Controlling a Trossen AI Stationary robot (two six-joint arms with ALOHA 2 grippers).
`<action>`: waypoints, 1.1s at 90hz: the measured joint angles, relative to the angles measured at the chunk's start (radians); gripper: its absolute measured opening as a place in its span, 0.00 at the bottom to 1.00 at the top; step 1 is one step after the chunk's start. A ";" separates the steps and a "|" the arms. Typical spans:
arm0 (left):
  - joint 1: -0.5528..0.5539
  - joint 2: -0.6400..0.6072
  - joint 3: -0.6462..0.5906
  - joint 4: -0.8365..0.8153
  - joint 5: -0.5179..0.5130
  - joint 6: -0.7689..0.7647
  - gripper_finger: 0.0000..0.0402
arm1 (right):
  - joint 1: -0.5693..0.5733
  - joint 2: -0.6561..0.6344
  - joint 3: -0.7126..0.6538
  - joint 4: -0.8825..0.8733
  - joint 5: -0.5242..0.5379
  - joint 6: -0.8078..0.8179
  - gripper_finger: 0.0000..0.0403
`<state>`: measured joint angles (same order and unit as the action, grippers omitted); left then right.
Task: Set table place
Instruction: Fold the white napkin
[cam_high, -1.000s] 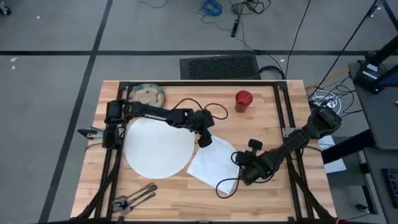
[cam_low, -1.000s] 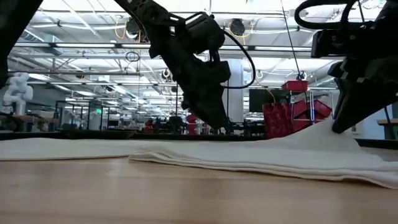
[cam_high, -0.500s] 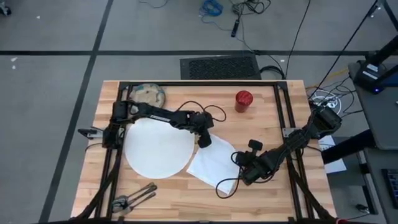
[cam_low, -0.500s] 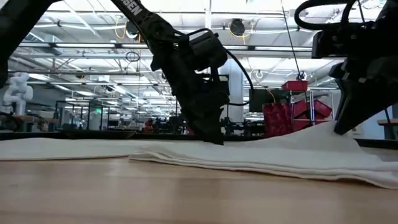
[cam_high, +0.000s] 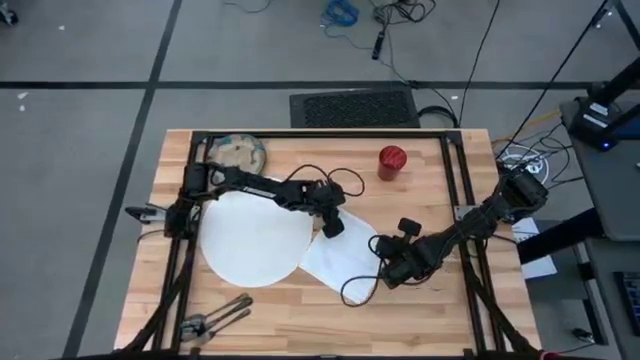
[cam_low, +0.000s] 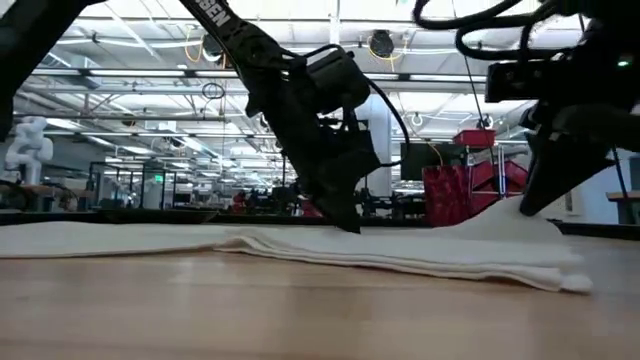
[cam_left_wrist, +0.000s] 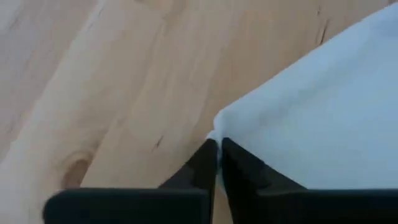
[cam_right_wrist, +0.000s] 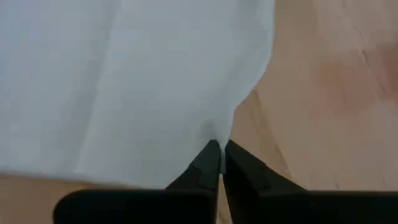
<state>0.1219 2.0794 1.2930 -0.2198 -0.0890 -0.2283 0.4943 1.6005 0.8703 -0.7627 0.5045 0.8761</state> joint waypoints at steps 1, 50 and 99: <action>0.000 -0.005 0.000 -0.002 -0.002 0.000 0.01 | -0.005 0.000 0.000 -0.004 0.002 -0.001 0.00; -0.029 -0.087 -0.054 0.182 -0.126 -0.099 0.00 | -0.254 -0.056 -0.001 -0.242 0.146 -0.221 0.00; -0.092 -0.171 -0.062 0.045 -0.091 -0.047 0.00 | -0.267 -0.122 -0.092 -0.240 0.082 -0.244 0.00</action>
<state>0.0296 1.9083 1.2311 -0.1748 -0.1798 -0.2752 0.2276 1.4784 0.7785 -1.0028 0.5862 0.6317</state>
